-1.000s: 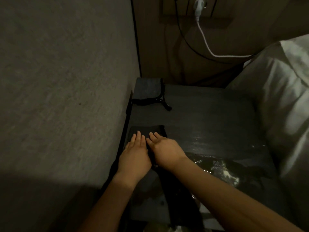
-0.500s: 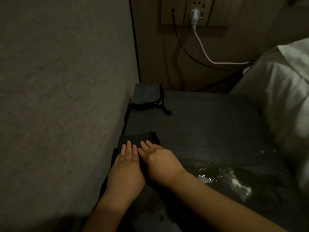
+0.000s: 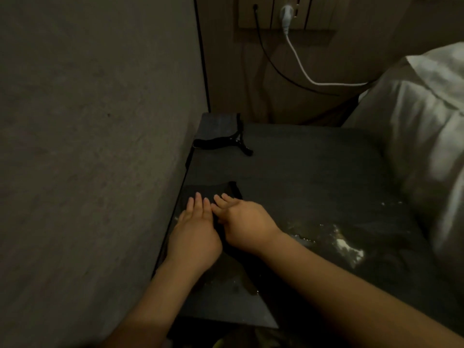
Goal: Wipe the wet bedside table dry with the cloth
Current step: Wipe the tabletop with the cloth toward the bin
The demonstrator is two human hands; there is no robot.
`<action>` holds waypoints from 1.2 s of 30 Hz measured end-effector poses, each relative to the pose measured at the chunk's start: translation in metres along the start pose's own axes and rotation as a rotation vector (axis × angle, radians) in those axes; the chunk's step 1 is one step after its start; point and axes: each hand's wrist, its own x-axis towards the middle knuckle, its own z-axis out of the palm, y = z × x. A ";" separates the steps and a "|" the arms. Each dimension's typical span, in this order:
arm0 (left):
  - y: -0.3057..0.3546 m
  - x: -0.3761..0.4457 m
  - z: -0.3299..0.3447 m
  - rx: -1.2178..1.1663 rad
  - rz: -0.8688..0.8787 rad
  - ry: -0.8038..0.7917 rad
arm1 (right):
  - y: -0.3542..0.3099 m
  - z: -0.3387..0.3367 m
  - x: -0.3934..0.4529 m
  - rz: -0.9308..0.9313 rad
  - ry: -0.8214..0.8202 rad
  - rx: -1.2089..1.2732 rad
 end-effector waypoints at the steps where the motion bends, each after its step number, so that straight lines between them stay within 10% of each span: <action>1: 0.003 -0.001 0.001 0.001 -0.002 0.003 | 0.001 0.000 -0.002 0.008 0.003 0.004; 36: 0.155 0.024 0.014 0.098 0.307 -0.085 | 0.124 -0.028 -0.104 0.305 0.058 -0.062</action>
